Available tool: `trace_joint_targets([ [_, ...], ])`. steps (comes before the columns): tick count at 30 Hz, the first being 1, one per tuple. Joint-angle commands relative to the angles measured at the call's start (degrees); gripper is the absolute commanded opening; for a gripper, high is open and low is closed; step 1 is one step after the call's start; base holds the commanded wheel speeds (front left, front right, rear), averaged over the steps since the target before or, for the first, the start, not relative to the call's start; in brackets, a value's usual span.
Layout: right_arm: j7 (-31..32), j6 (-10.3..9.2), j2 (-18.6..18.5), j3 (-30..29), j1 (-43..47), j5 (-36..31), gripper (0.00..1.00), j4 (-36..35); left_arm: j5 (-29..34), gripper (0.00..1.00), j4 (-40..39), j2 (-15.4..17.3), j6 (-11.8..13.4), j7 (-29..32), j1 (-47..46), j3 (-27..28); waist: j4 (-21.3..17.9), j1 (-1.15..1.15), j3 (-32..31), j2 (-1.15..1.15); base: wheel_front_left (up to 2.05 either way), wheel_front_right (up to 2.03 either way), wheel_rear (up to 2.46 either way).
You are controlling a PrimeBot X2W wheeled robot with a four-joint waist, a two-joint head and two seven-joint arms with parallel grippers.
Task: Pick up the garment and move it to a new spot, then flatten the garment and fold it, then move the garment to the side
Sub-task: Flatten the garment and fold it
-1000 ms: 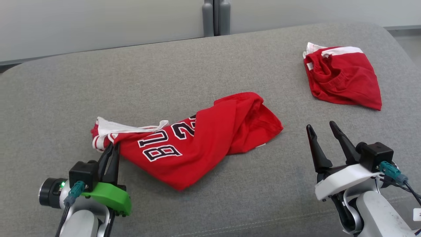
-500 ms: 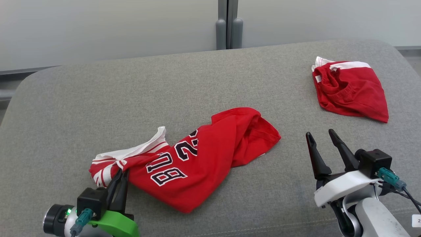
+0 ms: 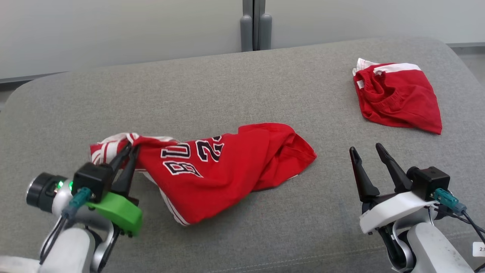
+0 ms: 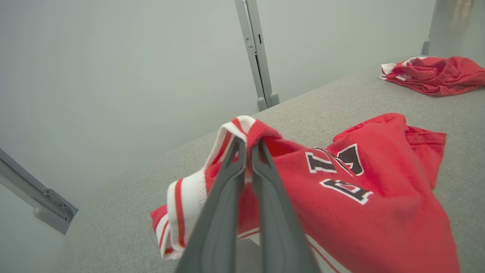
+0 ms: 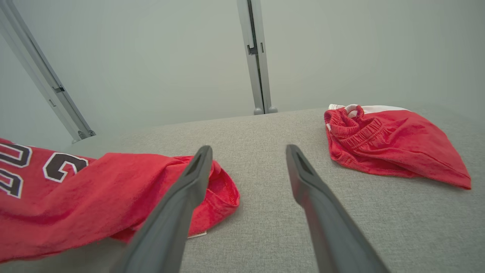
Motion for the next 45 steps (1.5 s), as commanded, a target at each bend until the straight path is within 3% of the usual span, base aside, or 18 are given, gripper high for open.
trace_joint_targets([
  [1, -0.19, 0.00, 0.13, 0.04, -0.86, 0.28, 1.00, 0.11, -1.25, 0.00, 0.63, 0.23, -0.64, 0.66, -2.13, -0.41, -0.94, 0.00, 0.86, 0.00, 0.00, 0.00, 0.00],
  [5, -0.19, 0.00, 0.25, 0.40, -1.92, 0.33, 1.00, 0.35, -3.69, 0.00, 4.86, 2.99, -1.73, 2.27, -8.10, -2.99, -2.67, 0.00, 2.43, 0.00, 0.00, 0.00, 0.00],
  [14, -0.19, 0.00, 0.69, 0.76, -4.51, 0.36, 1.00, 0.54, -17.07, 0.00, 18.53, 7.31, -1.96, 1.30, -20.47, -12.39, -7.02, 0.00, 6.51, 0.00, 0.00, 0.00, 0.00],
  [17, -0.19, 0.00, 0.85, 0.81, -4.92, 0.13, 1.00, 0.57, -17.49, 0.00, 21.72, 8.57, -1.97, 0.39, -23.06, -15.02, -8.03, 0.00, 7.32, 0.00, 0.00, 0.00, 0.00],
  [25, -0.19, 0.00, 1.13, 1.11, -6.44, 0.07, 1.00, 0.74, -22.85, 0.00, 32.09, 7.91, -1.98, -5.49, -30.78, -22.22, -10.51, 0.00, 9.43, 0.00, 0.00, 0.00, 0.00],
  [33, -0.19, 0.00, 1.36, 2.28, -8.20, -0.04, 1.00, 0.99, -26.47, 0.00, 42.21, 6.19, -1.98, -11.74, -36.22, -26.01, -12.95, 0.00, 11.29, 0.00, 0.00, 0.00, 0.00],
  [34, -0.19, 0.00, 1.30, 2.30, -8.22, -0.05, 1.00, 1.03, -26.64, 0.27, 43.17, 5.73, -1.98, -12.17, -36.60, -26.57, -13.12, 0.00, 11.44, 0.00, 0.00, 0.00, 0.00],
  [36, -0.19, 0.00, 1.26, 2.11, -8.25, -0.13, 1.00, 0.99, -26.92, 1.00, 44.75, 5.30, -1.98, -12.95, -37.32, -27.65, -13.25, 0.00, 11.66, 0.00, 0.00, 0.00, 0.00],
  [42, -0.19, 0.00, 1.28, 1.19, -7.73, -0.38, 1.00, 1.04, -27.42, 1.00, 46.75, 5.00, -1.99, -14.05, -38.22, -29.53, -12.13, 0.00, 11.50, 0.00, 0.00, 0.00, 0.00],
  [45, -0.19, 0.00, 1.36, 1.25, -7.44, -0.43, 1.00, 1.22, -26.29, 1.00, 44.86, 5.23, -1.99, -14.16, -38.20, -27.59, -10.78, 0.00, 10.85, 0.00, 0.00, 0.00, 0.00],
])
